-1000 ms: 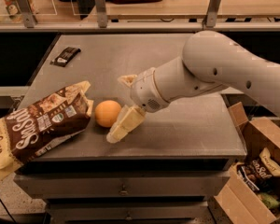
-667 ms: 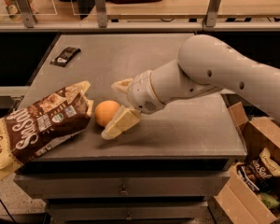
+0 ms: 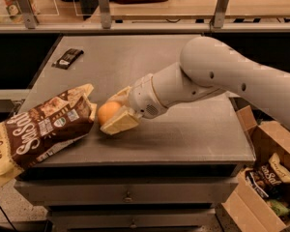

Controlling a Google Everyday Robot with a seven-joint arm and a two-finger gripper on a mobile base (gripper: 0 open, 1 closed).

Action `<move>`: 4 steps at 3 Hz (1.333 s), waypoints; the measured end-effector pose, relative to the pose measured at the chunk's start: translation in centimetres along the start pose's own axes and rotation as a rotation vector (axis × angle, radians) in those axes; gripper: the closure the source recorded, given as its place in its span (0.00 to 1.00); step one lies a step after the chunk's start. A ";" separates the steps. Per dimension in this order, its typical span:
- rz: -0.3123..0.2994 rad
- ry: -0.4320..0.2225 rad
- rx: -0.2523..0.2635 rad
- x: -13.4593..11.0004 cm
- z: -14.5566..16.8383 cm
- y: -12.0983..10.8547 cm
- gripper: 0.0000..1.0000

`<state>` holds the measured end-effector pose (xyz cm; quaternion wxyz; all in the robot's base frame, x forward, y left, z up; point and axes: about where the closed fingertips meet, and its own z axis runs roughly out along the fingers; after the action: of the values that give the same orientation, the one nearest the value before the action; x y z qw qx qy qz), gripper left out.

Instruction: Move orange near rxbar chocolate

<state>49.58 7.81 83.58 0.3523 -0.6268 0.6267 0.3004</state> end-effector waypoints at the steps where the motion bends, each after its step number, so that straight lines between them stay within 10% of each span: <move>1: 0.014 -0.004 0.015 -0.1 -1.7 -0.4 0.87; 4: -0.028 -0.031 0.143 -2.7 -6.3 -10.8 1.00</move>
Offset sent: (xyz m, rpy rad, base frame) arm 0.0554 -0.0635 0.0513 -0.0038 -0.0587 -0.1372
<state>59.82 3.80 90.08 0.4101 -0.6038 0.6323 0.2597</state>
